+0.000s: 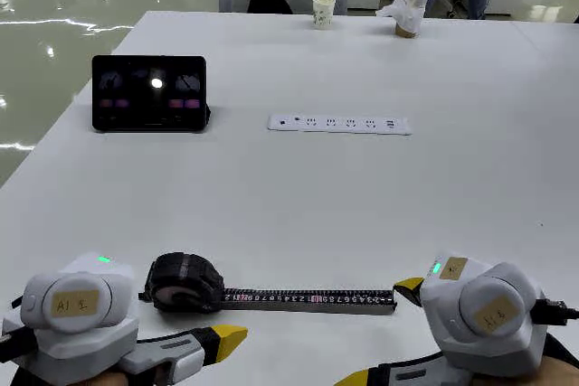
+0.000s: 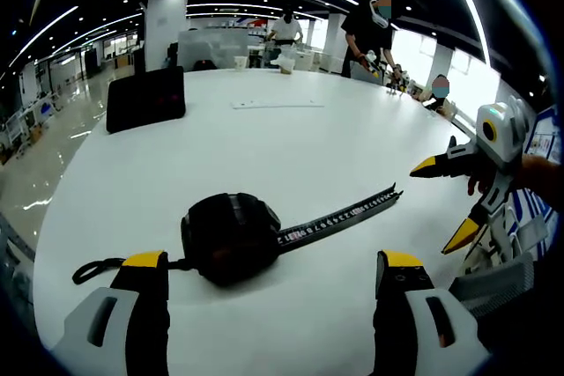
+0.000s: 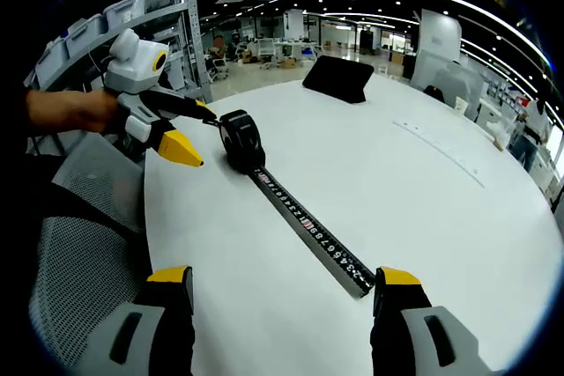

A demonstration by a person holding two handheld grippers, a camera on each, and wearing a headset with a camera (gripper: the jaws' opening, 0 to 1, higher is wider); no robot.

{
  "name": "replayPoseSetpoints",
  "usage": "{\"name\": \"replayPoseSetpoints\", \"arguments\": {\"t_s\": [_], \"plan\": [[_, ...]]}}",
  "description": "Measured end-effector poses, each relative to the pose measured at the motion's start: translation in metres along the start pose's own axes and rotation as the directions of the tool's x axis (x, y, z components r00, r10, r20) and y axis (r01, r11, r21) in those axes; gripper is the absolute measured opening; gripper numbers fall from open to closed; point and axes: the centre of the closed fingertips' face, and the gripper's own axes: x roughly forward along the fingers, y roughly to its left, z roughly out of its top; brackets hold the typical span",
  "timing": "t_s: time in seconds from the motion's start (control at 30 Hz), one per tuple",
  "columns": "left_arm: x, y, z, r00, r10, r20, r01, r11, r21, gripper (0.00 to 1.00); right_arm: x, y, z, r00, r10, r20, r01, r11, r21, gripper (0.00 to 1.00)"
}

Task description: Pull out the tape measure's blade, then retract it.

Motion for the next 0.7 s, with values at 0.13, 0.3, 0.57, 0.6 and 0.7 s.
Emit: {"name": "replayPoseSetpoints", "arguments": {"t_s": [0.13,0.3,0.57,0.6,0.7], "plan": [[0.004,0.002,0.002,1.0000,0.003,0.000,-0.003,1.000,-0.003,0.94,0.002,-0.004,0.000,1.0000,0.005,-0.004,-0.005,1.000,-0.015,0.82],[0.009,0.004,0.003,1.0000,0.005,-0.007,-0.006,1.000,-0.010,0.91,0.005,-0.008,-0.001,0.9997,0.016,-0.017,-0.016,0.999,-0.043,0.80],[0.017,0.006,0.005,0.9999,0.007,-0.015,-0.007,1.000,-0.029,0.87,0.008,-0.015,-0.004,0.9986,0.035,-0.041,-0.039,0.994,-0.102,0.72],[0.018,0.007,0.005,0.9998,0.009,-0.017,-0.010,0.999,-0.031,0.87,0.009,-0.017,-0.004,0.9984,0.036,-0.045,-0.041,0.993,-0.110,0.71],[0.021,0.010,0.005,0.9998,0.012,-0.019,-0.013,0.999,-0.044,0.86,0.010,-0.022,-0.005,0.9981,0.037,-0.048,-0.043,0.991,-0.130,0.67]]}}
